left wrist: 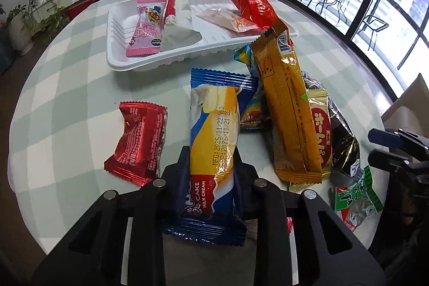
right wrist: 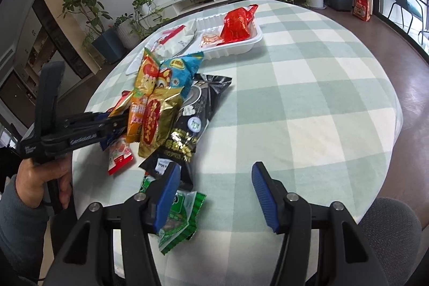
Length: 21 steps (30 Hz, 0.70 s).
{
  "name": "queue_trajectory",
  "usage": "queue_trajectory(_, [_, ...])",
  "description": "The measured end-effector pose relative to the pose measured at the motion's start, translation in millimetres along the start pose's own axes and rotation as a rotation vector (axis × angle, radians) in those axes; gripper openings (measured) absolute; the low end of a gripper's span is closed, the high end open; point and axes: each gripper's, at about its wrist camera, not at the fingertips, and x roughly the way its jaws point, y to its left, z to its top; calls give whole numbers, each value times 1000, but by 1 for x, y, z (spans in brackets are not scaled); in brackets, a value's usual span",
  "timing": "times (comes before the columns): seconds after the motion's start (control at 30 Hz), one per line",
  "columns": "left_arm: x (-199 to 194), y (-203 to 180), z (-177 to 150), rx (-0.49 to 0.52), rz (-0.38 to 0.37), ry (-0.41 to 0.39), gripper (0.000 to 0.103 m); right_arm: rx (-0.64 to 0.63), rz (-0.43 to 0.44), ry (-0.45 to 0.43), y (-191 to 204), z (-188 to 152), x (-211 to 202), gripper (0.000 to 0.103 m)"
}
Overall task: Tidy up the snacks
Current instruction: 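Move the left tool to the pile and grasp the blue-and-yellow cake packet, then lift the cake packet with the left tool while the right tool grasps the black cookie packet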
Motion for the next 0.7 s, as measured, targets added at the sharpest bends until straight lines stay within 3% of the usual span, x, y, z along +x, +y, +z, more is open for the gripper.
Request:
queue_trajectory(0.17, [-14, 7, -10, -36, -16, -25, 25, -2, -8, 7, 4, 13, 6, 59])
queue_trajectory(0.43, [-42, 19, -30, -103, -33, -69, 25, -35, 19, 91, 25, 31, 28, 56])
queue_trajectory(0.7, [-46, 20, -46, -132, -52, -64, 25, -57, -2, 184, 33, 36, 55, 51])
